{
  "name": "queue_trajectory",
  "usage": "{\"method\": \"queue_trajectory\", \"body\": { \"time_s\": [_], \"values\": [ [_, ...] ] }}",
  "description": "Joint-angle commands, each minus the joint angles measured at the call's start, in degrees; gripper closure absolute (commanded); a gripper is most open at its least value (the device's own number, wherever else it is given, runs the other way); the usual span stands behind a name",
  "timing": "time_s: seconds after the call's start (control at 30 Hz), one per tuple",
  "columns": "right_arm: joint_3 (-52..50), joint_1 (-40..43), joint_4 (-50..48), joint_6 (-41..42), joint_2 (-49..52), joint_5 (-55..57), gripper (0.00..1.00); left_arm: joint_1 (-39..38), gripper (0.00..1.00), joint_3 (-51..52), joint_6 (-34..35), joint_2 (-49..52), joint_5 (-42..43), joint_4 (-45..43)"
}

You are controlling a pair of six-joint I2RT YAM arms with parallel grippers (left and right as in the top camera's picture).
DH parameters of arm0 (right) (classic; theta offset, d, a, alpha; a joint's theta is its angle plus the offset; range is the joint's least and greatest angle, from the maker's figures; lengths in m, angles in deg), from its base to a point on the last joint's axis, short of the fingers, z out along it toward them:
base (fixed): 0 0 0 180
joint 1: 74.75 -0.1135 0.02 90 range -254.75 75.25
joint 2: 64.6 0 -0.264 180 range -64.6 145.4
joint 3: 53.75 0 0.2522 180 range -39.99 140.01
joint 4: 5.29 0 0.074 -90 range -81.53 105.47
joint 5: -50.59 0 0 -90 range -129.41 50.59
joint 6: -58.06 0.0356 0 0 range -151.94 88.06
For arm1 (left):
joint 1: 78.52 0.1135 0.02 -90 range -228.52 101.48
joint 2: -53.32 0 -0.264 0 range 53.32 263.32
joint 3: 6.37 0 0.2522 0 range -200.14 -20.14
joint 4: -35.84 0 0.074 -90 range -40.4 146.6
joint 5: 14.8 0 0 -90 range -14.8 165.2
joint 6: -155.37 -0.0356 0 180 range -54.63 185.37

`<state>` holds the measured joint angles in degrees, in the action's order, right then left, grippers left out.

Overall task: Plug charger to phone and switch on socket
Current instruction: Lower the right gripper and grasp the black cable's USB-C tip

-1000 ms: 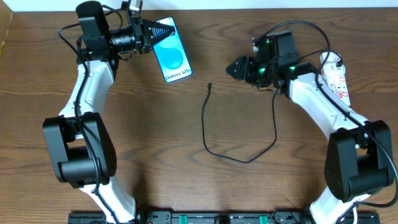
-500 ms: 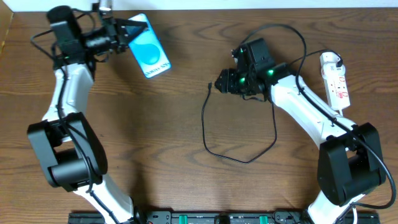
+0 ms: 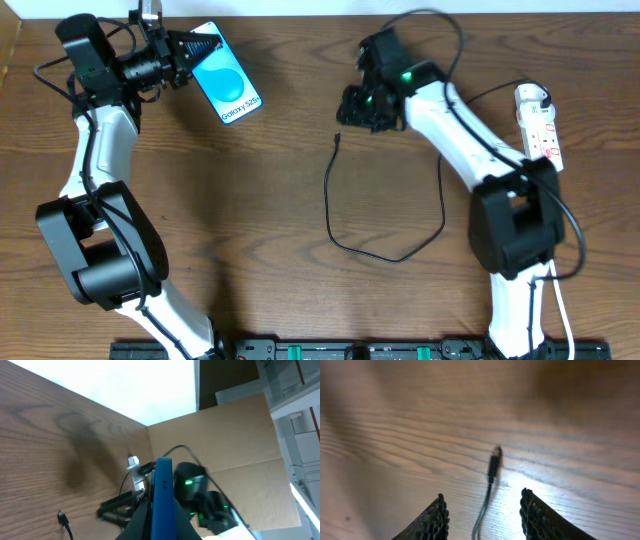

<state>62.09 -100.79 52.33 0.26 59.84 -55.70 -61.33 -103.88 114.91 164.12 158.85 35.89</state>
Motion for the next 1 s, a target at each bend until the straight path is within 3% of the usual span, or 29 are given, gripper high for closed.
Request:
{"method": "queue_trajectory", "body": {
  "time_s": [0.0,0.4,0.97],
  "values": [
    [1.2,-0.9,0.2,3.6,1.7,-0.8,0.57,0.1,0.93,-0.8,0.7,-0.5,0.7,-0.1],
    [1.2,-1.3,-1.4,8.3,8.8,-5.5,0.72,0.1,0.93,-0.8,0.7,-0.5,0.7,-0.1],
    [1.0,-1.8,-3.2,12.6,11.1,-5.9,0.8,0.1,0.93,-0.8,0.7,-0.5,0.7,-0.1]
  ]
}}
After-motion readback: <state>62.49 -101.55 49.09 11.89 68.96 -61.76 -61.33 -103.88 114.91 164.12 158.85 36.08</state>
